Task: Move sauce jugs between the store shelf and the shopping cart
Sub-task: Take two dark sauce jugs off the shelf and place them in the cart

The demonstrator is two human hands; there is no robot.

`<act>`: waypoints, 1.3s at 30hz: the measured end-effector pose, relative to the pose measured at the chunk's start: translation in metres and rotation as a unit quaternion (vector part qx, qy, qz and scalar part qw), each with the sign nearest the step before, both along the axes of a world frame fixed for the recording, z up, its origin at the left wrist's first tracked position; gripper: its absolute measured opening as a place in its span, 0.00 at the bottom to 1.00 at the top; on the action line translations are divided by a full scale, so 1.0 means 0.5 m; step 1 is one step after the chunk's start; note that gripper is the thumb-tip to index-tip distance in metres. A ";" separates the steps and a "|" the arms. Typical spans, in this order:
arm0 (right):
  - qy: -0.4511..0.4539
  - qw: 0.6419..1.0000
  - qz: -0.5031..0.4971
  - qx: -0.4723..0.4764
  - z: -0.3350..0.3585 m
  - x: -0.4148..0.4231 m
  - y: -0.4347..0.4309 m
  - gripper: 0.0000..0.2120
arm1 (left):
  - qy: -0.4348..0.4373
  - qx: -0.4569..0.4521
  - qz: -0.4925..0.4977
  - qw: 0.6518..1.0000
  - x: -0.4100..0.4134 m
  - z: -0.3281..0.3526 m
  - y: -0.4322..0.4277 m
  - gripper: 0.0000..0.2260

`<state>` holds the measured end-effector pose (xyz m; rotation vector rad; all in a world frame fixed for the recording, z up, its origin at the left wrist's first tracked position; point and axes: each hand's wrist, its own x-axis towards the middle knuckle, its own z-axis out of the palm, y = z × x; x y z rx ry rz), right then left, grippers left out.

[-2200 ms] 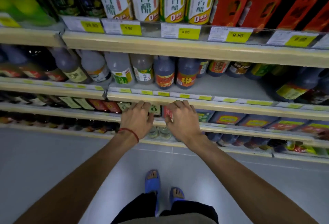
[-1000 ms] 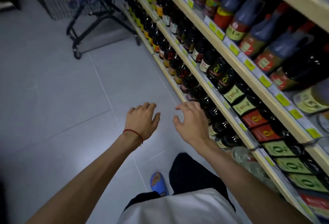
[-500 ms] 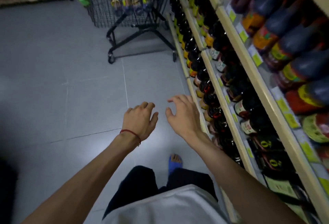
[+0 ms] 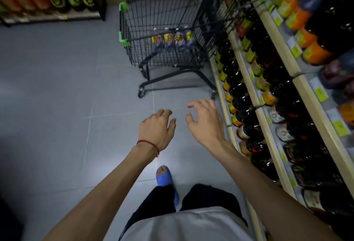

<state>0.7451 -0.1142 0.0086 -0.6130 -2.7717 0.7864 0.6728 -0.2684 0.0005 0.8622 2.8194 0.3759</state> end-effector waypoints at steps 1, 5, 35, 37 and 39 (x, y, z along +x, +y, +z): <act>0.002 1.000 -0.005 -0.003 0.004 -0.042 0.006 0.13 | 0.005 -0.003 -0.008 1.000 -0.046 0.004 0.006 0.17; 0.018 0.999 -0.028 -0.016 0.014 -0.196 0.048 0.13 | 0.018 0.007 -0.011 1.000 -0.218 0.016 0.045 0.17; -0.076 0.994 -0.001 -0.081 -0.154 -1.172 0.601 0.08 | -0.122 0.012 0.084 0.989 -1.187 -0.149 0.555 0.09; -0.107 0.990 -0.012 -0.095 -0.189 -1.221 0.599 0.08 | -0.148 -0.003 0.084 0.985 -1.243 -0.187 0.557 0.09; -0.135 0.984 -0.021 -0.116 -0.229 -1.262 0.599 0.09 | -0.178 -0.022 0.084 0.980 -1.292 -0.229 0.555 0.10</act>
